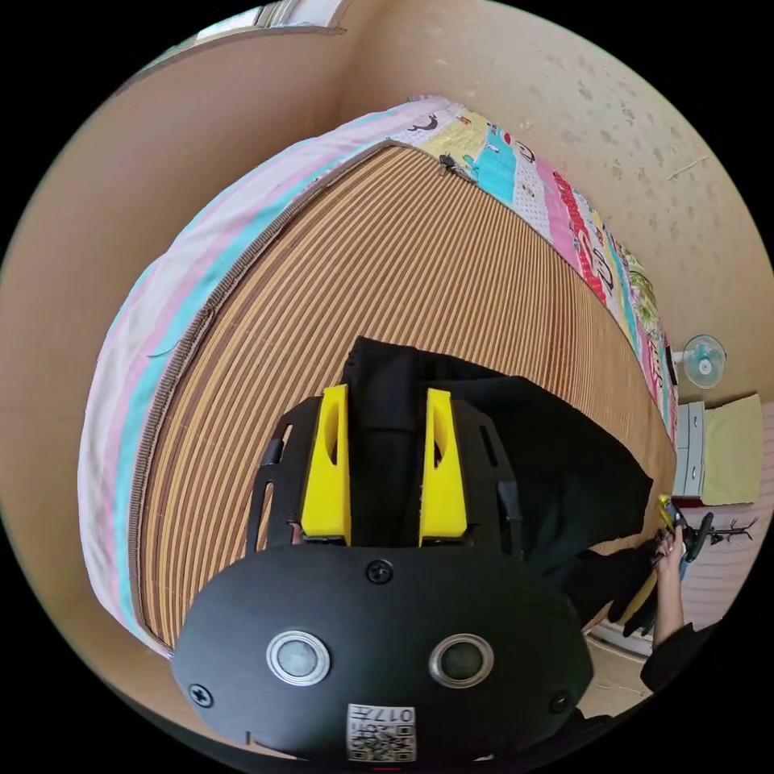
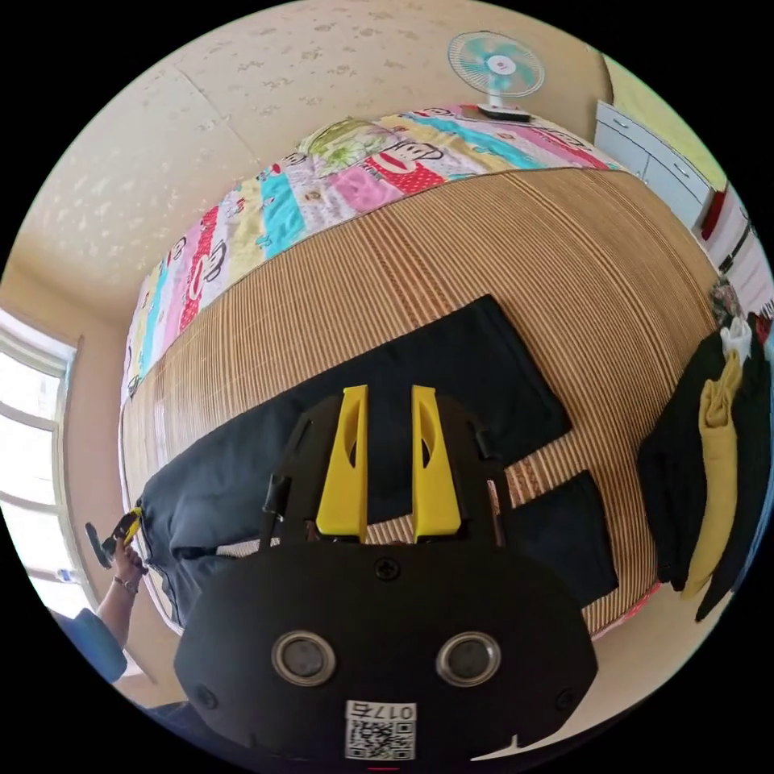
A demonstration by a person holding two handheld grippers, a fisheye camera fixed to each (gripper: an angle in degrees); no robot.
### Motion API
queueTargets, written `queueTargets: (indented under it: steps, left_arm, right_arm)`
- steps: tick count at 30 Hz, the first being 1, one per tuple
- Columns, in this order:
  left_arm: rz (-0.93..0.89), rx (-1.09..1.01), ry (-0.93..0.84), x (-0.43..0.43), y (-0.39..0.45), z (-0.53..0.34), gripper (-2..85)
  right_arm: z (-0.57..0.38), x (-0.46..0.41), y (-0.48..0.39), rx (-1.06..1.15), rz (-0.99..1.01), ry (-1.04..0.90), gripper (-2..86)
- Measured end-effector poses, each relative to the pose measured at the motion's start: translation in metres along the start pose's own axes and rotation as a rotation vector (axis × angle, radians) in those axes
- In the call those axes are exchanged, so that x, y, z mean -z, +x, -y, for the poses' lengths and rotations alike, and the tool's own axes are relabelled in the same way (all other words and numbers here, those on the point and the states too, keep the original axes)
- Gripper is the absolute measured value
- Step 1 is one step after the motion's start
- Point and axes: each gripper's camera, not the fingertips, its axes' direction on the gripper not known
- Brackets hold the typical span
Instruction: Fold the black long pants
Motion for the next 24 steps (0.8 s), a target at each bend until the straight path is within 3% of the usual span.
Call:
queueTargets:
  steps: [2,5,8,15,18,20,24]
  left_arm:
    - [0.102,-0.019,0.023,-0.002,0.02,-0.007,13.4]
    - [0.092,-0.059,0.072,0.0,0.033,-0.012,10.3]
    - [0.128,-0.113,0.097,-0.006,0.045,-0.004,8.1]
    - [0.131,-0.167,0.126,-0.014,0.065,0.035,8.5]
    - [0.094,-0.148,0.126,-0.002,0.061,0.043,9.4]
    - [0.034,-0.111,0.169,0.021,0.041,0.031,9.7]
    - [-0.019,-0.07,0.192,0.056,-0.001,-0.013,9.3]
  right_arm:
    - [-0.001,-0.025,-0.022,0.056,-0.006,-0.057,8.7]
    - [-0.005,-0.06,-0.048,0.118,-0.011,-0.124,8.7]
    - [-0.006,-0.071,-0.064,0.164,-0.094,-0.039,8.5]
    - [0.052,-0.089,-0.08,0.131,-0.062,-0.028,7.9]
    - [0.075,-0.082,-0.089,0.097,-0.085,-0.099,7.3]
    - [0.066,-0.058,-0.096,0.146,-0.059,-0.027,6.7]
    - [0.004,-0.017,-0.09,0.224,-0.057,0.0,6.7]
